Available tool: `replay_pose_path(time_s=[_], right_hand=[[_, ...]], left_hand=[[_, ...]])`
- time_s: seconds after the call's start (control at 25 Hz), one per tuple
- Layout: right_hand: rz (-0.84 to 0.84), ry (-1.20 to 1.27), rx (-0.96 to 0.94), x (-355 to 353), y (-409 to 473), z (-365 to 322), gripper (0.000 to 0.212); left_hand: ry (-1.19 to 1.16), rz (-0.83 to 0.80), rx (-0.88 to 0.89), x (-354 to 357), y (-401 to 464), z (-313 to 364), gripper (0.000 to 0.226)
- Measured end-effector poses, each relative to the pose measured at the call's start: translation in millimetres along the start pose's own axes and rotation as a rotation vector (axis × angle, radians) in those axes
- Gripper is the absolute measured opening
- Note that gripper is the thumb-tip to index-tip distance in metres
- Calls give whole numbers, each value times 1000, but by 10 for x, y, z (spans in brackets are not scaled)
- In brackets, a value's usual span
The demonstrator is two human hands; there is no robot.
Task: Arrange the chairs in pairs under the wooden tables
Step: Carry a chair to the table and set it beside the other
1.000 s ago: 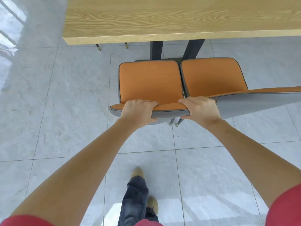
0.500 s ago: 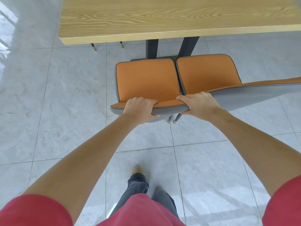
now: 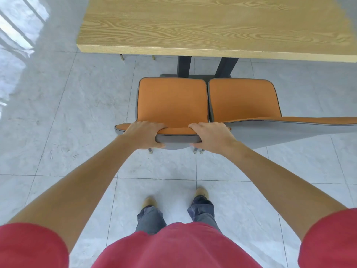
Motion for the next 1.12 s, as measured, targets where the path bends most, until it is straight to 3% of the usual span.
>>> replay_pose_path(time_s=[0.16, 0.32, 0.52, 0.64, 0.84, 1.12], right_hand=[[3, 23, -160, -28, -158, 193, 65], [42, 57, -99, -29, -379, 684, 74], [-46, -4, 157, 148, -657, 1508, 80], [-100, -32, 283, 286, -761, 1832, 76], [-82, -15, 277, 286, -660, 1860, 48], [-77, -68, 264, 257, -715, 1814, 48]], left_hand=[[-2, -113, -70, -47, -59, 63, 55], [-60, -280, -204, -110, -119, 217, 63], [-28, -128, -47, -136, 229, 957, 62], [0, -27, -9, -157, 486, 1299, 47], [-2, -23, -67, -165, 538, 1311, 38], [-32, -36, -74, -180, 546, 1371, 29]])
Point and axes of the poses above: each hand's wrist, its own y-axis towards the middle knuckle, its own x-axis out of the palm, z = x × y, the point moved 6 cm from there along y, towards the middle knuckle, and after that the axes turned 15 degrees about -z, right-handed, at the moved point
